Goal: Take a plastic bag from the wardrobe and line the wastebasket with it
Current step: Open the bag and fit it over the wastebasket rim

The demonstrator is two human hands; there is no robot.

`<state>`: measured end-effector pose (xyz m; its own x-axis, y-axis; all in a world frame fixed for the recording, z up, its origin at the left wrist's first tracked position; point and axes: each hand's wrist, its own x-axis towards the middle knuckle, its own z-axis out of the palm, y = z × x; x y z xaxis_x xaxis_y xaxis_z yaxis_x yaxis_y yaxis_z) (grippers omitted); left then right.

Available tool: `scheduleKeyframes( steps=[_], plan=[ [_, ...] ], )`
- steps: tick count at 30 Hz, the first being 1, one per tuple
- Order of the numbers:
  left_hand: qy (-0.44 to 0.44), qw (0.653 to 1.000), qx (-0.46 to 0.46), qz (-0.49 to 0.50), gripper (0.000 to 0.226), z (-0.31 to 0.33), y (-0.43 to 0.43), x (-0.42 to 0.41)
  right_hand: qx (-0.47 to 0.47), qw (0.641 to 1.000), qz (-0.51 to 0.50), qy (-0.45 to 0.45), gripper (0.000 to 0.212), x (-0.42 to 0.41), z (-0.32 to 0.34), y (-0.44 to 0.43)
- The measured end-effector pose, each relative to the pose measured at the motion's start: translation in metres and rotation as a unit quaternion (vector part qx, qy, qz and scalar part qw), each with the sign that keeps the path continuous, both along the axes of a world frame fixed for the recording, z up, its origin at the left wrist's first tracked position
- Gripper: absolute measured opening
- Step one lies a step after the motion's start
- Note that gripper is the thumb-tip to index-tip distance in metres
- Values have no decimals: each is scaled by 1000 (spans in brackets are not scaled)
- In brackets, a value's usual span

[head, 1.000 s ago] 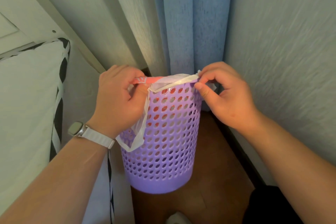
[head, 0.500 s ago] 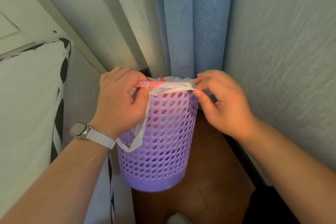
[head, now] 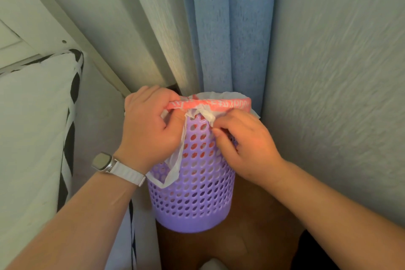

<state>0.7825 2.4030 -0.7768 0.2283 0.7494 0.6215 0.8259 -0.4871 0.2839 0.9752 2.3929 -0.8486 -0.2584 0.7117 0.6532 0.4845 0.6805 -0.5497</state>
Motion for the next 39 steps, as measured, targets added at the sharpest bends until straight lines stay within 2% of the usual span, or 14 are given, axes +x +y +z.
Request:
scheduleKeyframes(
  steps=[3, 4, 6, 9, 14, 16, 20, 22, 26, 28, 30, 33, 36, 39],
  plan=[
    [-8, 1000, -4, -24, 5, 2, -1, 0, 3, 999, 6, 35, 22, 0, 3, 1],
    [-12, 1000, -7, -23, 7, 2, -2, 1, 8, 999, 2, 39, 22, 0, 4, 1],
    [-23, 1000, -12, -1, 23, 2, -2, 3, 14, 999, -5, 37, 26, -3, 6, 0],
    [-17, 998, -15, 53, 44, 2, -2, 7, 19, 999, -15, 23, 42, -6, 7, -4],
    [-8, 995, -23, 99, 58, -2, 1, 6, 7, 1000, -16, -15, 44, -8, 7, -5],
    [-6, 995, -25, 101, 58, -3, 1, 5, 13, 1000, -13, -2, 41, -7, 8, -4],
    [-8, 995, -19, 94, 47, -2, 0, 8, 32, 991, -61, 111, 28, 1, 16, -2],
    [-12, 996, -22, 89, 43, -1, -1, 9, 16, 984, -99, 147, 34, 2, 20, 1],
    [-18, 997, -5, 69, 43, 2, -3, 12, -103, 973, -109, 175, 56, 0, 20, 8],
    [-31, 998, 7, 51, 41, 2, -5, 13, -145, 965, -94, 199, 48, 0, 20, 8],
    [-43, 998, 12, 47, 39, 2, -6, 13, -138, 959, -92, 230, 31, -1, 22, 7],
    [-59, 997, 7, 55, 42, -2, -7, 16, -99, 960, -114, 234, 22, -2, 26, 7],
    [-74, 995, -5, 71, 41, -4, -9, 22, -104, 960, -147, 216, 25, -4, 28, 6],
    [-51, 997, 4, 63, 30, -2, -12, 25, -104, 960, -168, 198, 28, -5, 30, 5]
  ],
)
